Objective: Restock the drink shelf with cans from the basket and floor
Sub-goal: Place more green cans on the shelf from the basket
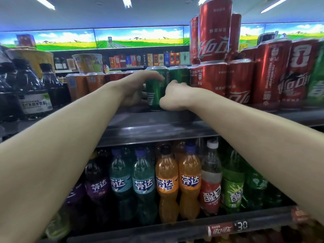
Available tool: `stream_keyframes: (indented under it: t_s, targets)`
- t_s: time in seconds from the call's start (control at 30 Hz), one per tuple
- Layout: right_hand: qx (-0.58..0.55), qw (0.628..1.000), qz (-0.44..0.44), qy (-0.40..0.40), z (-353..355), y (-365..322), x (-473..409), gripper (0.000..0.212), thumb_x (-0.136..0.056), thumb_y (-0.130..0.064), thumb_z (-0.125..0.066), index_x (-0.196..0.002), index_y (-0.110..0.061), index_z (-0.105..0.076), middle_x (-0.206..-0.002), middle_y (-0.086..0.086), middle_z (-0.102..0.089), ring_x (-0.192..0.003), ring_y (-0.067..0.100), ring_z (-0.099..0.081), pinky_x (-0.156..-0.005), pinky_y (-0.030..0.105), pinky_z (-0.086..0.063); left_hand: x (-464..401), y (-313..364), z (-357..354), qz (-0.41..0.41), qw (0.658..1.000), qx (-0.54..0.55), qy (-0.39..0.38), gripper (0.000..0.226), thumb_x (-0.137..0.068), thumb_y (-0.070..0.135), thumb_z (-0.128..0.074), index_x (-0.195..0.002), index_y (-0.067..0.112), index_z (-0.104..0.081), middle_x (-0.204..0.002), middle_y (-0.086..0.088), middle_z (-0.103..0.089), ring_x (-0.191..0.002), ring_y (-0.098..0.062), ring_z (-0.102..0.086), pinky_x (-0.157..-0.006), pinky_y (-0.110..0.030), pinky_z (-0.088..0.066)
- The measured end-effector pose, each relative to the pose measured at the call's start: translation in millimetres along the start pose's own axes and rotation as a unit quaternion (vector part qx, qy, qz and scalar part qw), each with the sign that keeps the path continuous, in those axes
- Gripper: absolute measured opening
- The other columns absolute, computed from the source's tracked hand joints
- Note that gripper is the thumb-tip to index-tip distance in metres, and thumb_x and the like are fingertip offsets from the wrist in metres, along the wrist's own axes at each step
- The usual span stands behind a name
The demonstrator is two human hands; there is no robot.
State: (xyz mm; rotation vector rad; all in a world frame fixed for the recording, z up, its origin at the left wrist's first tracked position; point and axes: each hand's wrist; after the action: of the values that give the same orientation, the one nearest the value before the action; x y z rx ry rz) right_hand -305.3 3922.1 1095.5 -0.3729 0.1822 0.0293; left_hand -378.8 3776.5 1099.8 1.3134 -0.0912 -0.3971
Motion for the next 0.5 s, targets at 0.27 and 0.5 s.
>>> stream_keyframes:
  t_s: [0.27,0.5]
  targets:
    - [-0.027,0.998,0.009,0.051,-4.9,-1.9,0.9,0.080,-0.102,-0.022,-0.051,-0.161,-0.013,0.002,-0.150,0.032,-0.024,-0.117,0.045,-0.055,-0.084,0.040,-0.041,-11.1,12.4,-7.3,-0.024,0.998,0.045,0.047,0.082,-0.090,0.084,-0.043,-0.157,0.036,-0.041,-0.148,-0.007,-0.059,-0.131,-0.036,-0.061,-0.109,-0.060,-0.047]
    - [-0.027,0.999,-0.005,0.029,-5.3,-2.5,2.7,0.083,-0.102,-0.020,-0.049,-0.163,-0.019,0.007,-0.156,0.030,-0.012,-0.123,0.050,-0.051,-0.108,0.049,-0.046,-17.4,18.9,-1.9,0.017,0.996,-0.024,0.087,0.083,-0.095,0.083,-0.020,-0.141,0.026,-0.061,-0.125,-0.020,-0.072,-0.115,-0.039,-0.069,-0.103,-0.056,-0.052]
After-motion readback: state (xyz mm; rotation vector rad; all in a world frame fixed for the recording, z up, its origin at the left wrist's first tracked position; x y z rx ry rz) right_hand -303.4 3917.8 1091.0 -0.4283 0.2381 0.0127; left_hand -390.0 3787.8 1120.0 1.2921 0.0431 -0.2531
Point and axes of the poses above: each hand's wrist, its own x-axis away from the middle knuckle, its own z-axis out of the back of the hand, y = z × x
